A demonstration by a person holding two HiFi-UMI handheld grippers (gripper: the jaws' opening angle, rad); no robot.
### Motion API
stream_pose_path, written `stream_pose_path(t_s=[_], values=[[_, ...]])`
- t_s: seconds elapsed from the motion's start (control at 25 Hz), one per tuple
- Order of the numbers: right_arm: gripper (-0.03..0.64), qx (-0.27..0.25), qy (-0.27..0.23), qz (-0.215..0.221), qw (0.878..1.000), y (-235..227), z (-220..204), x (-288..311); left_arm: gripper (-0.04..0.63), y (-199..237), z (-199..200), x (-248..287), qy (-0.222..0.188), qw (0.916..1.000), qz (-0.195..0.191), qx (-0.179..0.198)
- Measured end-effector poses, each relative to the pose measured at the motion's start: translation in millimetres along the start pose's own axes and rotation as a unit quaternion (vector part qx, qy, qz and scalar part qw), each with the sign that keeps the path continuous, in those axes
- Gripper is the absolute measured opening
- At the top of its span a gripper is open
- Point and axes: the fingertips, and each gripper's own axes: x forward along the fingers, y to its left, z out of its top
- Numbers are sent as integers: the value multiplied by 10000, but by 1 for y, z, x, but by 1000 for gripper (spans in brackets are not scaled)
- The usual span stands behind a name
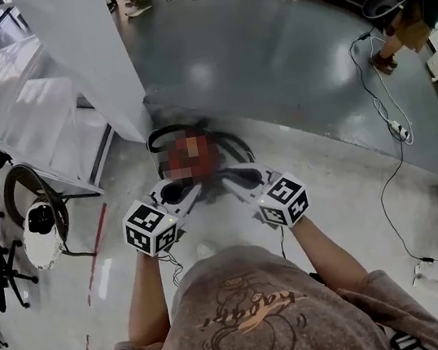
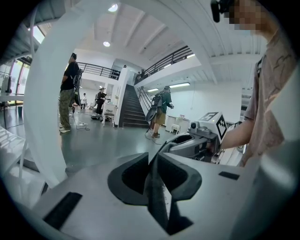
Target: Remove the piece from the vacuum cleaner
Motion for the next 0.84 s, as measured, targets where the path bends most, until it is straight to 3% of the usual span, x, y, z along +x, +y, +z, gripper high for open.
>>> stream_pose_path(t_s=[0.84], values=[[60,11,5,57,10000,8,-3,-8,61,-10,-4,-4,-130,9997,126,-158]])
